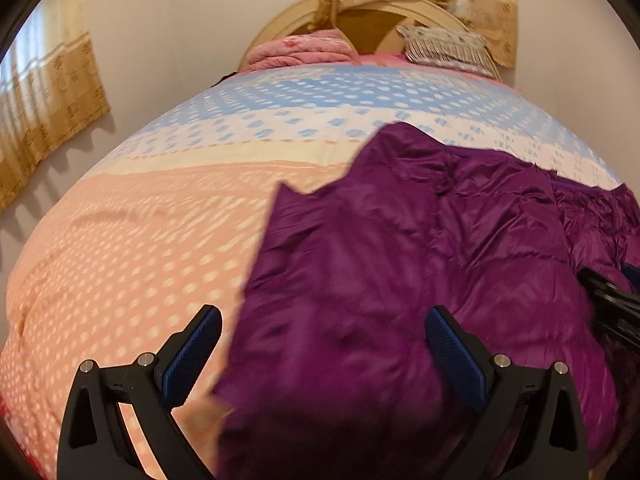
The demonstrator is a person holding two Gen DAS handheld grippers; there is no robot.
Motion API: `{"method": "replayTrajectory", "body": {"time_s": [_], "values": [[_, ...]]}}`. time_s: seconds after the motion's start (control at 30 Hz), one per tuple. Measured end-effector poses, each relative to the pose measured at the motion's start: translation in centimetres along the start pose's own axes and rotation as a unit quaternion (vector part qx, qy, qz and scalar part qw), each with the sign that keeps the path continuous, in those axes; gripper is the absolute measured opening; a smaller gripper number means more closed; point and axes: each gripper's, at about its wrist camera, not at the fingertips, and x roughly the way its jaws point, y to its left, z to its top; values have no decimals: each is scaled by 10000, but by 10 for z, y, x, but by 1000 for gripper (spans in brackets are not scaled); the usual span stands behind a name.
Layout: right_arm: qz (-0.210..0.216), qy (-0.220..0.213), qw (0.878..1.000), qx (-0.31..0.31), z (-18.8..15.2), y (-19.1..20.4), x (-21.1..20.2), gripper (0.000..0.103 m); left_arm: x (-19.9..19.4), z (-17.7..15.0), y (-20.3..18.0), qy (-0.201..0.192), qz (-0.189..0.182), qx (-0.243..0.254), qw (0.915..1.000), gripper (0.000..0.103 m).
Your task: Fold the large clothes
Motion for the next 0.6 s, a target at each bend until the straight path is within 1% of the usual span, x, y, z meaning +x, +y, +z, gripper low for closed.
{"method": "replayTrajectory", "body": {"time_s": [0.07, 0.13, 0.17, 0.23, 0.27, 0.3, 0.37, 0.4, 0.43, 0.47, 0.5, 0.53, 0.57, 0.6], "values": [[56, -116, 9999, 56, -15, 3, -18, 90, -10, -11, 19, -77, 111, -176, 9998, 102], [2, -93, 10000, 24, -32, 6, -23, 91, -9, -20, 31, -5, 196, -363, 9991, 102], [-29, -74, 10000, -58, -40, 11, -20, 91, -4, -25, 37, 109, 129, -516, 9985, 102], [-209, -142, 9993, -276, -50, 20, -11, 93, 6, -33, 42, 386, -212, -854, 9954, 102], [-243, -140, 9992, -299, -51, 21, -9, 93, 8, -34, 42, 434, -325, -938, 9941, 102], [-254, -123, 9992, -293, -50, 21, -8, 93, 8, -36, 41, 431, -390, -976, 9935, 102], [-217, -59, 9994, -274, -48, 20, -4, 94, 4, -37, 38, 330, -336, -938, 9945, 100], [-190, -46, 9995, -251, -48, 18, -3, 94, 4, -38, 37, 332, -432, -953, 9940, 96], [-186, -44, 9995, -251, -48, 17, -3, 94, 2, -38, 37, 324, -543, -980, 9932, 87], [-205, -45, 9994, -261, -49, 17, -2, 94, -1, -41, 35, 306, -623, -984, 9927, 74], [-233, -47, 9993, -276, -49, 18, -2, 94, -4, -42, 32, 316, -775, -954, 9919, 67], [-241, -42, 9993, -275, -49, 18, -3, 94, -6, -42, 26, 310, -808, -903, 9921, 61], [-218, -20, 9995, -249, -49, 17, -5, 94, -8, -42, 21, 269, -763, -805, 9935, 55], [-183, 0, 9996, -224, -51, 17, -11, 92, -11, -41, 19, 229, -739, -719, 9944, 52]]}}
